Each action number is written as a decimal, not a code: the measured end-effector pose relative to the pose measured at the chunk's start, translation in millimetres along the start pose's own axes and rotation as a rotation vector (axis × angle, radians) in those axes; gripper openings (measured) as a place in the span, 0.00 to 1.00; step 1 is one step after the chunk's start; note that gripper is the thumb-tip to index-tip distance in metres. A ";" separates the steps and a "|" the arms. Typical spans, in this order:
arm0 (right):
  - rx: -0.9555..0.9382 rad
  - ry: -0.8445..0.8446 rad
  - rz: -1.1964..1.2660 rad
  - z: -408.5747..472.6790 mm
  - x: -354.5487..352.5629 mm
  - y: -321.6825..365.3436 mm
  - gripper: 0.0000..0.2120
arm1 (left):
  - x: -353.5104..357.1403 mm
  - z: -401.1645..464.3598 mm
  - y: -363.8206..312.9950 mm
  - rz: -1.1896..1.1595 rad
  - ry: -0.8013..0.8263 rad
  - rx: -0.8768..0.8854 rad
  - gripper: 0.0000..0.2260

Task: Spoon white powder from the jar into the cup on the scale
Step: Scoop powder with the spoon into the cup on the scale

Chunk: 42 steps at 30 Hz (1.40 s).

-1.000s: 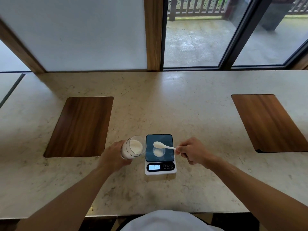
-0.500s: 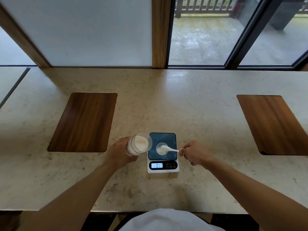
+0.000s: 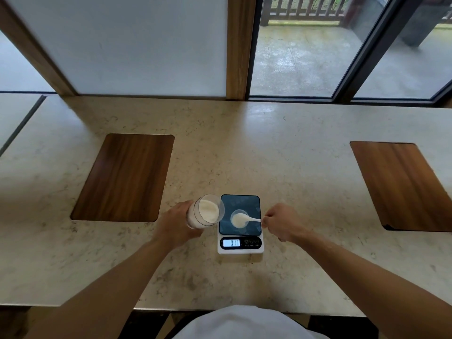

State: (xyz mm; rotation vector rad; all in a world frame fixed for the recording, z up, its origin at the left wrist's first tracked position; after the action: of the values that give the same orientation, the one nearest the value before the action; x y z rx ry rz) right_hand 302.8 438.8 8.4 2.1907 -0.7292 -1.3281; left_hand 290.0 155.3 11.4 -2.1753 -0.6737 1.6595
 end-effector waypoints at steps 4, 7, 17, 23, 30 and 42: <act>-0.031 -0.013 -0.046 0.1 -0.6 4.4 0.14 | -0.3 0.0 1.4 -0.005 -0.004 -0.004 0.35; -0.051 -0.029 -0.090 1.2 -1.6 6.5 0.17 | 0.8 0.5 1.7 -0.001 0.004 -0.006 0.36; -0.112 -0.034 -0.236 2.0 2.1 13.0 0.15 | 5.2 -0.6 3.0 0.003 0.015 -0.016 0.35; -0.243 0.007 -0.428 -1.2 8.4 28.2 0.15 | 8.8 -1.0 2.0 -0.004 0.026 -0.023 0.34; -0.409 0.005 -0.578 -11.5 15.8 38.6 0.09 | 10.0 0.4 -2.3 -0.006 0.025 -0.020 0.35; -0.516 -0.071 -0.595 -25.5 9.0 41.8 0.10 | 13.4 2.1 2.4 -0.060 -0.014 -0.069 0.34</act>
State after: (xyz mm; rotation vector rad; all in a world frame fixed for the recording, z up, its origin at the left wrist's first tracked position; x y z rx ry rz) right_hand 321.1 404.8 39.8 1.9897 0.2692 -1.6447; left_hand 291.3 160.6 -1.3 -2.1699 -0.8031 1.6460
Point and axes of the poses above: each hand's wrist, its own z-axis towards the middle knuckle, its own x-axis out of the palm, y = z × x, the point moved 10 cm from there along z, towards the middle knuckle, and after that the axes turned 12 degrees about -x, right-handed, at the moved point
